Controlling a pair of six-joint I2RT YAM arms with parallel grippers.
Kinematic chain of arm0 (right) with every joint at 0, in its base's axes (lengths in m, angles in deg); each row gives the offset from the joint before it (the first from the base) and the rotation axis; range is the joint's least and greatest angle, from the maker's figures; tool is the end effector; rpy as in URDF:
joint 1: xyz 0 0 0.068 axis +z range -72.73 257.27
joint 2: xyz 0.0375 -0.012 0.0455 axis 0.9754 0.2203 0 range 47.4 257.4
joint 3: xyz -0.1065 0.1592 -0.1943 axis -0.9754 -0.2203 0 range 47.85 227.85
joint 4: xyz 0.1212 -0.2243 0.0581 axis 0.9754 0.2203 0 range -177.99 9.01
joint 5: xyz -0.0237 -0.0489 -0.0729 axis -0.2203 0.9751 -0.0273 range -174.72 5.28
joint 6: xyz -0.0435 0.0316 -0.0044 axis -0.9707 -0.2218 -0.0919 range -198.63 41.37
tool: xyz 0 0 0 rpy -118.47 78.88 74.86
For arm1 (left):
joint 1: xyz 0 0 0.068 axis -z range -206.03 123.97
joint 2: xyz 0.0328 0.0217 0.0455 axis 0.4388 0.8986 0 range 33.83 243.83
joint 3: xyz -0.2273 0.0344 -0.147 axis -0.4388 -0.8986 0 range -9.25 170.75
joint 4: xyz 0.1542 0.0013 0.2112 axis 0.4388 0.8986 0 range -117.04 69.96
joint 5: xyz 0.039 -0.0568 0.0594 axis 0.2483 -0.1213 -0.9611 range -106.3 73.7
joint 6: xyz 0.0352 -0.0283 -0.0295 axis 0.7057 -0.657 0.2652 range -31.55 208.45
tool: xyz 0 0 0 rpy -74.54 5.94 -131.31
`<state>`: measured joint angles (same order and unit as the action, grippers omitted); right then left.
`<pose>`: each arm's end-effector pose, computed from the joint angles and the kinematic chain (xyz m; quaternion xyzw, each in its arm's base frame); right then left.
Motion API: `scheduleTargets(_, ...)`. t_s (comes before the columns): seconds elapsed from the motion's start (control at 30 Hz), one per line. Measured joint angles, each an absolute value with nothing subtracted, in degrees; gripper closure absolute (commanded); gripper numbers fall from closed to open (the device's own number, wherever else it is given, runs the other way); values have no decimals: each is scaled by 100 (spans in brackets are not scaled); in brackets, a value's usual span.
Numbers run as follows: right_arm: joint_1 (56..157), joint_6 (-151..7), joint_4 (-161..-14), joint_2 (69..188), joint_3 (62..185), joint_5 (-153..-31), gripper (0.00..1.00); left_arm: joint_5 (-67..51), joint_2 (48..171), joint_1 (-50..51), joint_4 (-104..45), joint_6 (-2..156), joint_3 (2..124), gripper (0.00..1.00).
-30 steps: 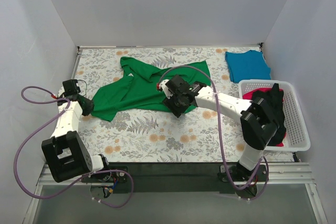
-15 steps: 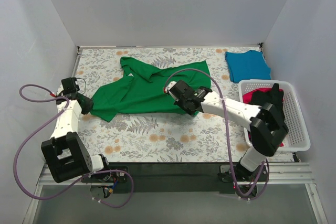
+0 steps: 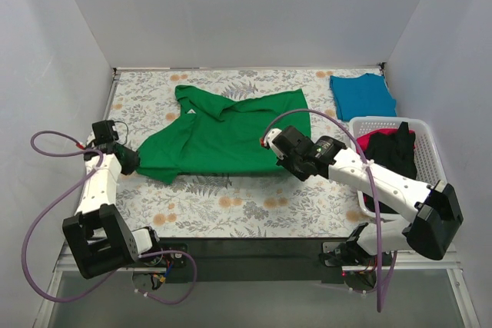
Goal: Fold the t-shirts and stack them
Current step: Flatten the tshirt out
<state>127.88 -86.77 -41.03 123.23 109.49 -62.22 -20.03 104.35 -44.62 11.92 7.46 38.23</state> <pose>0.1750 0.1917 0.2739 -0.4236 0.8516 -0.0876 0.2962 0.2195 0.0763 0.2250 -0.7457 0.6200 -0.0982 0.2232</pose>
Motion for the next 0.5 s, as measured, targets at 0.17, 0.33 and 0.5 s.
scheduleTargets(0.17, 12771, -8611, -3522, 12247, 11076, -7357, 43, -2687, 10098, -4457, 1542, 798, 3764, 24)
scheduleTargets(0.33, 12672, -8638, -3126, 12435, 11548, -8386, 39, -3076, 10116, -4464, 1798, 818, 4003, 19)
scheduleTargets(0.5, 11855, -8421, -3152, 12780, 11677, -9040, 43, -2912, 10260, -4241, 1704, 1012, 4398, 25)
